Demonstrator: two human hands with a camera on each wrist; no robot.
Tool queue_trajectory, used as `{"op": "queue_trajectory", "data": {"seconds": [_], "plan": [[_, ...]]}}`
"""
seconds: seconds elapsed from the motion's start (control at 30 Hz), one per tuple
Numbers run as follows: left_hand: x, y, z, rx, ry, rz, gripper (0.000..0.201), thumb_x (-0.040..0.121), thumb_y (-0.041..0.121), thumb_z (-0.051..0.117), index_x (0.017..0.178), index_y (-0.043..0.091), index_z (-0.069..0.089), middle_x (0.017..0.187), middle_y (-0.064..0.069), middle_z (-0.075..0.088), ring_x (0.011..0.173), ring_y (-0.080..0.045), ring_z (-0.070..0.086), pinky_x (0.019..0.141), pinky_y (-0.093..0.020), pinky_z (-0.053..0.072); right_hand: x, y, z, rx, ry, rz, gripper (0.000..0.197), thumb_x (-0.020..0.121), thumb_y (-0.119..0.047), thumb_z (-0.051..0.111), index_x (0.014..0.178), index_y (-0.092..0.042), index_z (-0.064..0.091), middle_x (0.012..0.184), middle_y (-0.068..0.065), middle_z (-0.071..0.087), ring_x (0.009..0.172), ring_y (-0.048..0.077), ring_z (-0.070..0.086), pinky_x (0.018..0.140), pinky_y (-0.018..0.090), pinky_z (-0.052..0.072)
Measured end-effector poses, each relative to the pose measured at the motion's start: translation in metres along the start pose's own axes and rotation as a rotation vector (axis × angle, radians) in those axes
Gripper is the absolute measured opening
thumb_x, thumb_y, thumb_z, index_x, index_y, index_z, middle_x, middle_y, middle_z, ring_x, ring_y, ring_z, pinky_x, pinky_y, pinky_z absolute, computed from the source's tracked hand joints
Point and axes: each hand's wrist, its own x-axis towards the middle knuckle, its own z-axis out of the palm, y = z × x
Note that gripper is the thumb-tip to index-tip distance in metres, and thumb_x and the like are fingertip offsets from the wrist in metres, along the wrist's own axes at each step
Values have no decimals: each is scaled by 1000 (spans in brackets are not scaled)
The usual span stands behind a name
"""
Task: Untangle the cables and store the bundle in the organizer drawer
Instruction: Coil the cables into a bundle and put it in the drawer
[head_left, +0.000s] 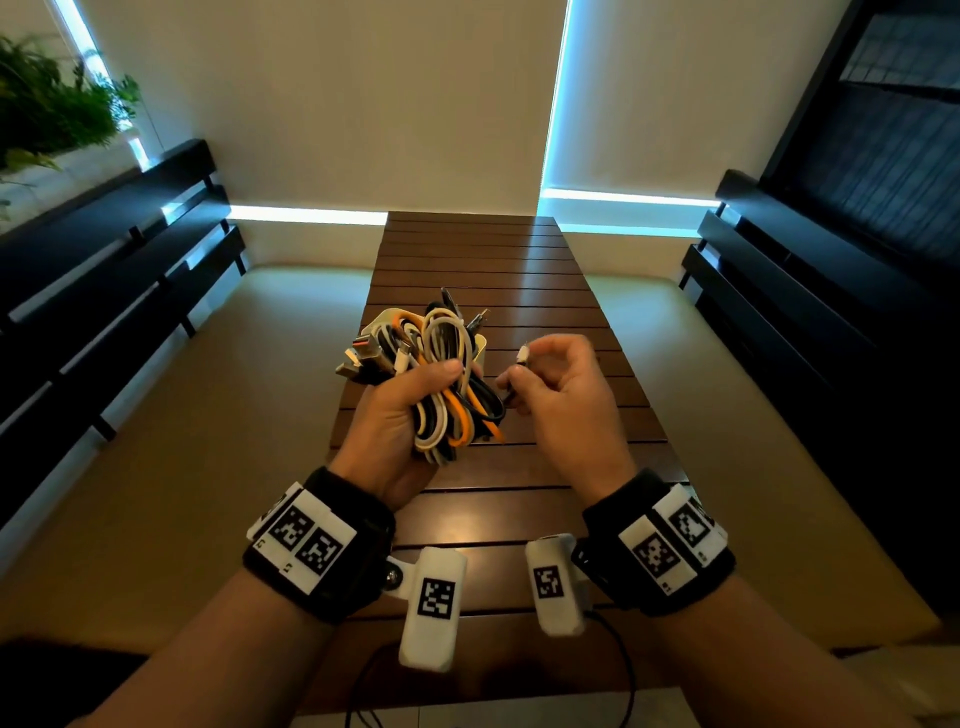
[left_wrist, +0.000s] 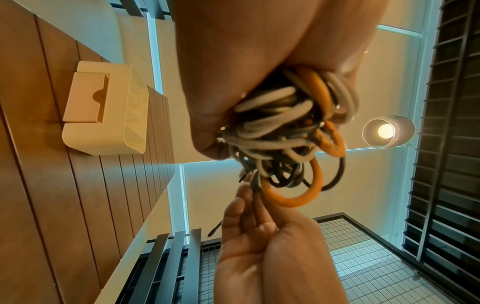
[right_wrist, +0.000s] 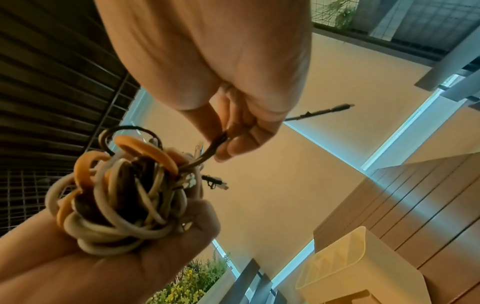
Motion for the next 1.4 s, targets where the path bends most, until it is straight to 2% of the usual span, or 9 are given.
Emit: {"op": "queue_trajectory", "data": {"seconds": [0.3, 0.43, 0.53, 0.6, 0.73, 0.9, 1.03, 1.2, 1.4], "plan": [[-3, -4, 4, -2, 0, -62, 33, 79, 22, 65, 106, 2, 64, 89, -11, 66, 75, -24, 67, 65, -38, 57, 6, -5, -3, 359, 90, 207, 56, 88, -9, 72, 134, -12, 42, 113, 13, 72, 99, 21, 72, 76, 26, 55], [-2, -6, 4, -12, 0, -54, 50, 78, 21, 72, 122, 0, 62, 113, -29, 63, 103, -43, 64, 88, -54, 57, 7, -11, -7, 412, 55, 216, 73, 92, -2, 64, 152, -7, 23, 103, 5, 76, 96, 20, 72, 76, 29, 56], [0, -7, 2, -50, 13, -36, 33, 81, 20, 65, 110, 6, 70, 94, -16, 69, 91, -32, 66, 81, -46, 57, 1, -18, -8, 190, -40, 98, 32, 95, -2, 60, 119, -23, 58, 96, -6, 77, 86, 6, 72, 70, 19, 55], [1, -7, 2, -59, 24, -28, 24, 80, 21, 65, 99, 10, 74, 88, -9, 68, 85, -26, 66, 76, -42, 56, -2, -19, -8, 70, -62, 20, 35, 95, -2, 60, 103, -36, 61, 98, -8, 76, 88, 2, 72, 74, 19, 57], [1, -6, 4, -37, 40, -15, 24, 83, 20, 64, 103, 9, 71, 91, -9, 71, 88, -29, 68, 77, -44, 56, -7, -21, -5, -19, -84, -49, 32, 96, -8, 61, 112, -35, 68, 95, -19, 74, 93, -5, 69, 82, 14, 54], [1, -6, 7, 15, 89, -22, 45, 84, 18, 64, 125, 1, 62, 108, -23, 70, 100, -38, 68, 80, -47, 58, -10, -24, -4, -187, -145, -161, 31, 98, -8, 55, 124, -19, 68, 95, -17, 67, 85, -17, 61, 71, 2, 44], [2, -7, 6, 20, 111, -17, 52, 85, 18, 64, 134, 1, 58, 133, -33, 57, 121, -48, 57, 99, -60, 49, -7, -24, -4, -206, -169, -188, 28, 98, -9, 57, 122, -16, 70, 92, -11, 53, 79, -11, 54, 67, 6, 45], [2, -7, 5, 58, 83, -4, 52, 83, 18, 65, 131, -1, 58, 122, -33, 61, 106, -44, 61, 91, -55, 53, -5, -25, -9, -154, -208, -153, 32, 96, -10, 61, 117, -33, 68, 91, -7, 64, 84, -1, 62, 74, 12, 49], [2, -5, 5, 105, 19, -7, 46, 79, 20, 69, 122, 1, 66, 112, -29, 68, 98, -42, 66, 94, -60, 49, -5, -23, -7, 71, -90, -50, 18, 86, -9, 73, 105, -12, 73, 90, 3, 76, 82, 15, 73, 72, 29, 60]]}}
